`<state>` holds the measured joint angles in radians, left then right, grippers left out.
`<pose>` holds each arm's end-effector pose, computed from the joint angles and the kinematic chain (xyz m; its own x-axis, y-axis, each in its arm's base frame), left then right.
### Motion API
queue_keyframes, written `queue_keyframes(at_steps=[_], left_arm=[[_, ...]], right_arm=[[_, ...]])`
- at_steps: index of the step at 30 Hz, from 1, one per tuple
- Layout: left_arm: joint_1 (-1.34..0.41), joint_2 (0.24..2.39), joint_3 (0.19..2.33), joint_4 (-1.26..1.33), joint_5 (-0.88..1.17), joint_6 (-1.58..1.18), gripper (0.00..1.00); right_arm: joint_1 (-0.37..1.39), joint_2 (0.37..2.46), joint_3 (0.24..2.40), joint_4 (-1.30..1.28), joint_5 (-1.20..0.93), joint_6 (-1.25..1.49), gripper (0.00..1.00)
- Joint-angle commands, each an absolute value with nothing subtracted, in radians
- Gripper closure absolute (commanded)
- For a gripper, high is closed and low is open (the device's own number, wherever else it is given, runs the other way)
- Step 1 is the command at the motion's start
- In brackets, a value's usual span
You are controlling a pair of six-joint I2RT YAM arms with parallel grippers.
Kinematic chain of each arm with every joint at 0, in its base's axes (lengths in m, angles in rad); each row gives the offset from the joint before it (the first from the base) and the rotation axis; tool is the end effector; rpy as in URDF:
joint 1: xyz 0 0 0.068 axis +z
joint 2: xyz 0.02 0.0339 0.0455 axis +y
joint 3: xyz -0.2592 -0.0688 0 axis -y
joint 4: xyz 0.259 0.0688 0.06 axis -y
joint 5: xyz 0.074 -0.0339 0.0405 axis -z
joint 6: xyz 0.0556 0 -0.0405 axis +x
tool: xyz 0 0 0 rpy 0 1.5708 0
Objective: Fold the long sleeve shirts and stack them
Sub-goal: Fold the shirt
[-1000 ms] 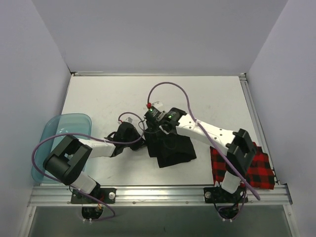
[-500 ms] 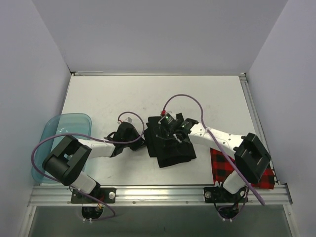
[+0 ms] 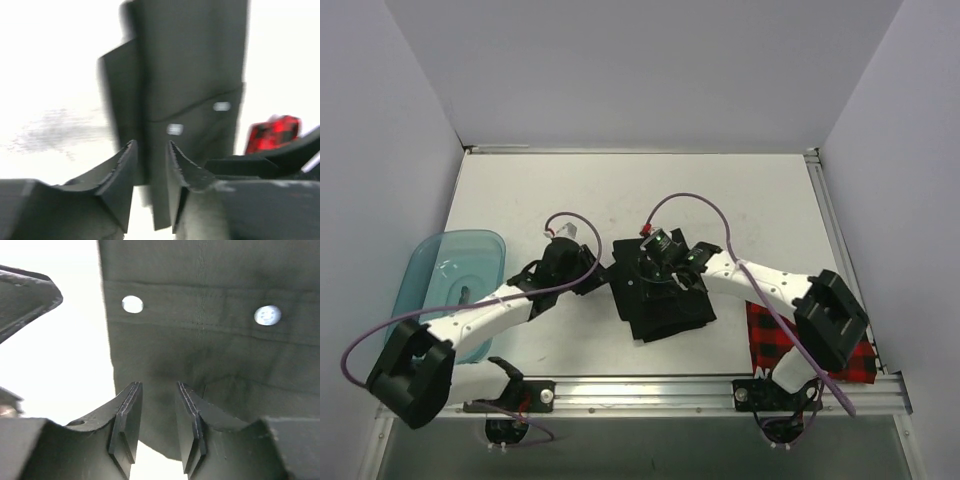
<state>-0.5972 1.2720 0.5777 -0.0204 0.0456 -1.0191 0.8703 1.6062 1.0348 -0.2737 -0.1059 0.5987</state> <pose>0.2293 -0.1590 0.1567 -0.7867 -0.4938 -0.3704 -0.1522 0.7367 -0.6589 0.2310 0.2831 0.1862 -0.8522 -0.1414 -0.5037 -0.3936 0.8075 0.4393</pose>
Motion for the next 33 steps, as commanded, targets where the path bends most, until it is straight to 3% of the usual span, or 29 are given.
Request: queue_keyframes(at_steps=[1, 6, 11, 22, 33], left_arm=[[-0.615, 1.135, 0.666, -0.182, -0.035, -0.945, 0.6], [-0.704, 1.074, 0.654, -0.235, -0.055, -0.951, 0.54], [-0.719, 1.149, 0.603, -0.183, -0.072, -0.974, 0.59], [-0.661, 1.38, 0.598, -0.014, 0.0, -0.996, 0.58], [-0.65, 1.511, 0.583, 0.127, 0.08, -1.026, 0.6]], right_arm=[[0.841, 1.468, 1.046, -0.304, -0.121, 0.578, 0.66], [0.828, 1.355, 1.006, -0.34, -0.14, 0.555, 0.62], [0.934, 1.348, 1.017, -0.39, -0.043, 0.48, 0.57], [1.262, 1.566, 1.094, -0.41, 0.455, 0.305, 0.48], [1.381, 1.749, 1.207, -0.402, 0.555, 0.268, 0.39]])
